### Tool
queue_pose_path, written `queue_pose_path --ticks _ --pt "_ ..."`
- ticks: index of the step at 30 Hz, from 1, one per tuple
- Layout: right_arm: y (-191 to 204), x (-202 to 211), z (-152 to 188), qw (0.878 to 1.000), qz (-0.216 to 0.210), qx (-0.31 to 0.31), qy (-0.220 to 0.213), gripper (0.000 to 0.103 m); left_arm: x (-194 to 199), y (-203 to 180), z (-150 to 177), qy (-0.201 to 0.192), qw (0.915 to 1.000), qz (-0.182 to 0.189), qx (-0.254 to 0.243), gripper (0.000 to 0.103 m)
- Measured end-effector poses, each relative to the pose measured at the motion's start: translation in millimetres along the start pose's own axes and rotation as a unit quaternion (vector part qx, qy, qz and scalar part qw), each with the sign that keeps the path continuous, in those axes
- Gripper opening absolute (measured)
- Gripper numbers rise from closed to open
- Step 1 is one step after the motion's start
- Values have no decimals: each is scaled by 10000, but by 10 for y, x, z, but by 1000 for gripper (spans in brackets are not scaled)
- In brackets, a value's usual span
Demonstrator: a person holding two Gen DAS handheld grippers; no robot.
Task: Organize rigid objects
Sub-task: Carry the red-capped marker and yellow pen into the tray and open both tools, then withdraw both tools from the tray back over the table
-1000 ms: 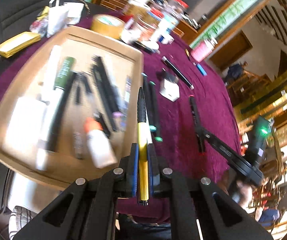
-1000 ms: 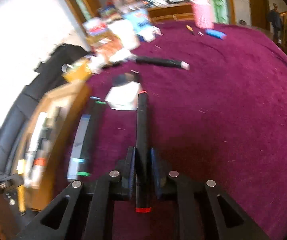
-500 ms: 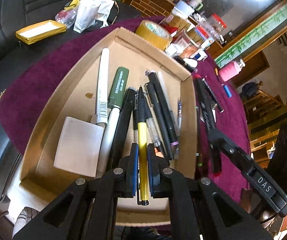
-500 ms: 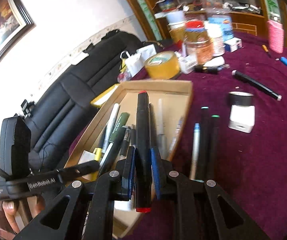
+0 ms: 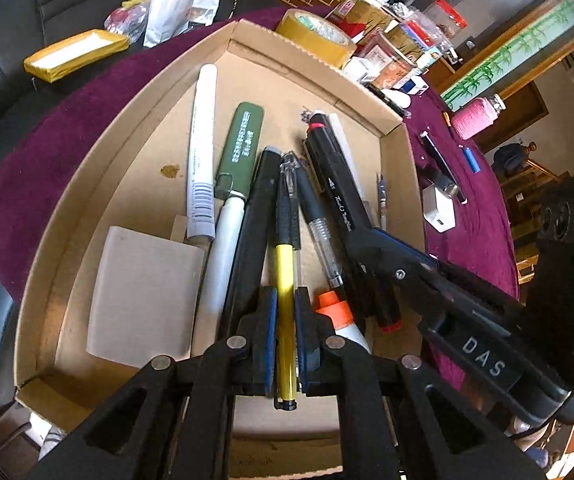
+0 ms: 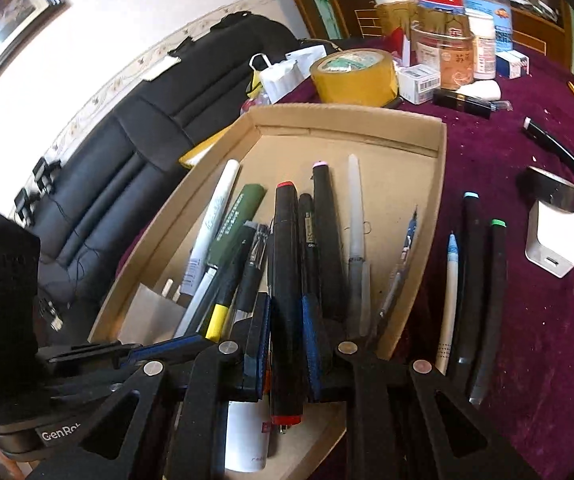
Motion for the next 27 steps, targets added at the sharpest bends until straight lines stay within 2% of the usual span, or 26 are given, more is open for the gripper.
queue_pose_path --ticks 7,15,18,19,20,23,27 --pt "20 -82 10 9992 274 266 138 18 -32 -11 -12 17 10000 -64 -20 8" --pt "25 -79 37 9988 330 321 158 18 -15 -16 13 -13 10000 -48 59 8" --pt "7 -43 45 9995 184 200 175 26 6 -15 31 -51 9999 14 86 16" --pt "10 -25 35 9996 130 189 157 34 13 -20 37 -56 9999 47 102 20" --pt "14 10 35 9997 64 184 127 37 33 -31 52 -53 9999 94 102 25" --pt "2 205 42 9999 -2 131 -40 38 105 -75 89 -134 9999 79 36 33" --pt "-76 556 92 9993 -110 -7 -359 38 259 -181 155 -367 9992 114 -68 35"
Point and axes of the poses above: each gripper's, at about its wrist camera, not at the fingertips, and x roughly against the way its jaws point, y to its left, z to its underside, the point moved 6 cm from there along -x, roughly the way its jaws point, and after that the axes turned 10 degrees about -z, right-handed, at the moved point
